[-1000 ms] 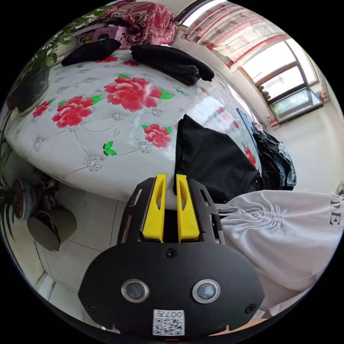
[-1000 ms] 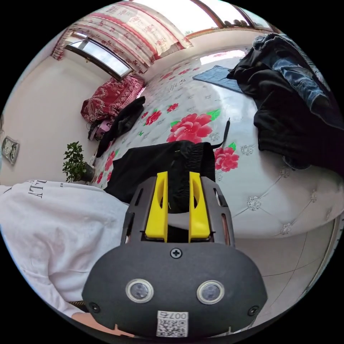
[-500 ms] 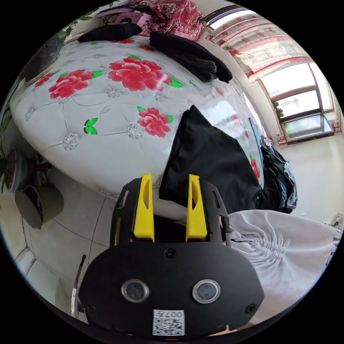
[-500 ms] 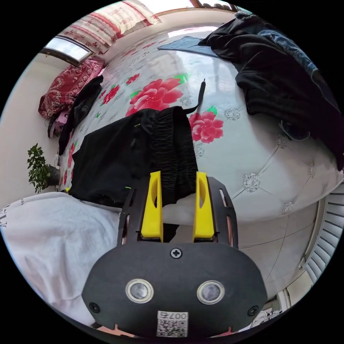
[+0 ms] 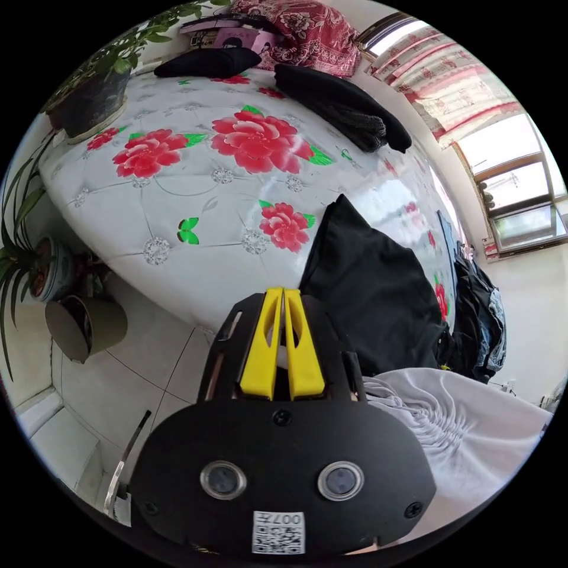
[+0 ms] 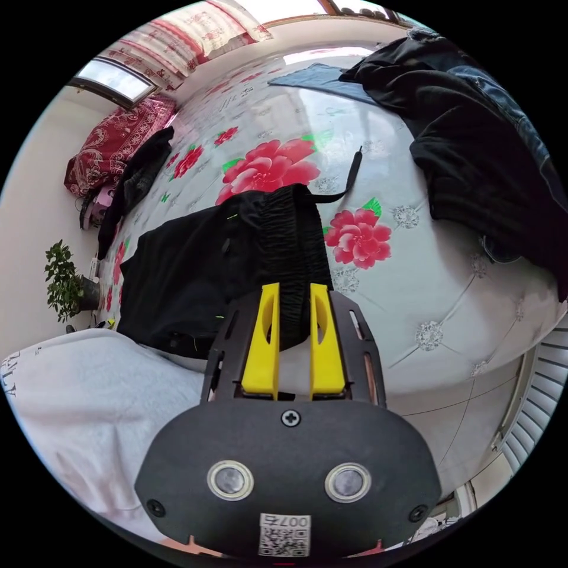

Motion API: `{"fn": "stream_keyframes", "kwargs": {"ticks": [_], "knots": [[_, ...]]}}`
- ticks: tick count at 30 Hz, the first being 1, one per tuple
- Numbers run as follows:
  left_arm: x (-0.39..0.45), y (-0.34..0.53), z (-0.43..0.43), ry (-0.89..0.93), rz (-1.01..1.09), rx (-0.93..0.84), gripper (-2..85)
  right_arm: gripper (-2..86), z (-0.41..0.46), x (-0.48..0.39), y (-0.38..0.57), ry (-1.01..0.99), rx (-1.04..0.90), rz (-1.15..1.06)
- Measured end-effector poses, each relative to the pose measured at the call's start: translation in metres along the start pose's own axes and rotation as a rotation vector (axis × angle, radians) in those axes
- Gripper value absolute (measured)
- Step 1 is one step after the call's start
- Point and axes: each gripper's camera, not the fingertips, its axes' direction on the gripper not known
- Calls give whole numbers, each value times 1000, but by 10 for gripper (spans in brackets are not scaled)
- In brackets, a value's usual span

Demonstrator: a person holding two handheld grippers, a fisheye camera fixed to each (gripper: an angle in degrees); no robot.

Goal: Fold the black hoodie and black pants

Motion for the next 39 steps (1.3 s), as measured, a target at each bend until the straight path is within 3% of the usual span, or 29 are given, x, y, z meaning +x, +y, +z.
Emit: {"fn": "stream_keyframes", "kwargs": {"ticks": [4, 7, 12, 18, 24, 27, 31, 37, 39], "knots": [[-18, 13, 2, 92, -54, -60, 122, 66, -5, 4, 1, 13, 14, -7], [-26, 26, 13, 221, -140, -86, 135, 62, -10, 10, 7, -13, 51, 34], [-31, 24, 16, 155, -247, -83, 86, 52, -10, 8, 2, 11, 50, 34], [-15, 15, 21, 15, -235, -144, 6, 23, -20, 7, -1, 29, 102, 41], [-15, 16, 7, 229, -209, -12, -8, 10, -33, 8, 7, -3, 163, 37], [15, 9, -21, 365, -61, 87, -9, 8, -41, 13, 14, -22, 202, 56], [125, -16, -59, 526, 375, 138, -9, 7, -49, 22, 23, -58, 255, 89], [351, 23, -51, 812, 1043, -95, -10, 7, -56, 32, 47, -98, 345, 130], [392, 54, -39, 796, 1156, -176, -10, 9, -54, 36, 57, -114, 364, 155]]}}
